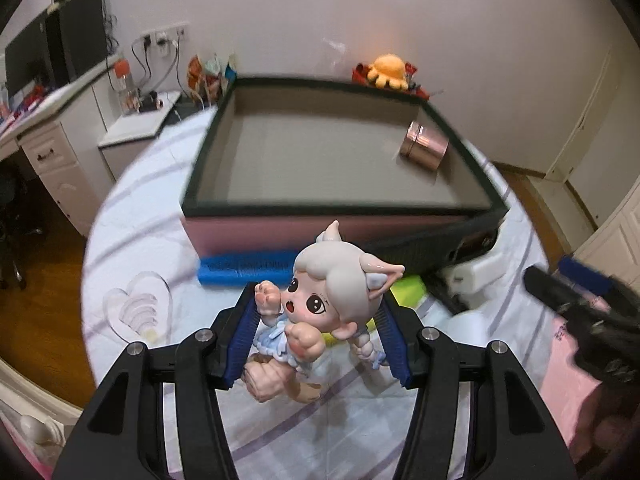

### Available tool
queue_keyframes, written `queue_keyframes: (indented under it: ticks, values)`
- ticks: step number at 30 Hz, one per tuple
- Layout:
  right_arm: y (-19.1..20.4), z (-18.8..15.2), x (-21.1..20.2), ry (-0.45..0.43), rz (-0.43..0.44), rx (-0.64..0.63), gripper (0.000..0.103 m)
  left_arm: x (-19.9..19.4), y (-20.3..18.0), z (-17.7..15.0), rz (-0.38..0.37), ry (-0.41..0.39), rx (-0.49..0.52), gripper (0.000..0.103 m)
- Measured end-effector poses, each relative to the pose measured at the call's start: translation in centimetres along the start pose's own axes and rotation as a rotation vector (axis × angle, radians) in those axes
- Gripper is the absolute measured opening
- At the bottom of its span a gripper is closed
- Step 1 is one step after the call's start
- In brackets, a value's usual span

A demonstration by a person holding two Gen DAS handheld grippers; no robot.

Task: Organize rigid objects
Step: 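Carry the doll with the left gripper into the box and release it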

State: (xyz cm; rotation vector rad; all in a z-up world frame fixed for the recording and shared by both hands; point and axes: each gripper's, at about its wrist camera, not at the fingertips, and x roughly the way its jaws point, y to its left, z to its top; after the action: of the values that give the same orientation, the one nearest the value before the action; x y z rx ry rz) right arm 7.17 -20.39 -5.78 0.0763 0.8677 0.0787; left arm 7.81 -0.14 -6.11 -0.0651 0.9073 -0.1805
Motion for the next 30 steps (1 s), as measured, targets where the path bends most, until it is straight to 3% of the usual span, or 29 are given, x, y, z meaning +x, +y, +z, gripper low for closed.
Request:
queue_keyframes:
  ticks: [6,10,15,23,25,27,30]
  values:
    - [0.3,1.2,0.4,-0.018,0.015,-0.004,0.081,-1.5,-0.1,4.6,0.004,-0.081,0.005,0.057]
    - [0.4,2.3,0.9,-0.031,0.019,-0.008,0.081,1.0,-0.2,7.9,0.004,-0.086,0.0,0.057]
    - [0.2,3.4,1.9,-0.025,0.007,-0.005,0.081,6.4,0.3,10.4,0.005,-0.029,-0.016,0.057]
    - [0.2,3.8,3.9,0.01,-0.002,-0.002,0.081,12.1,0.9,9.6,0.037,0.081,-0.03,0.059]
    - [0.3,3.7,4.2,0.019,-0.002,-0.005,0.081,12.5,1.1,9.1,0.054,0.1,-0.037,0.067]
    - [0.5,3.5,4.2,0.024,-0.001,-0.008,0.081,12.4,1.1,8.8,0.022,0.103,-0.041,0.073]
    - [0.7,3.4,3.9,0.022,-0.004,-0.012,0.081,11.5,0.3,8.5,0.026,0.076,-0.018,0.08]
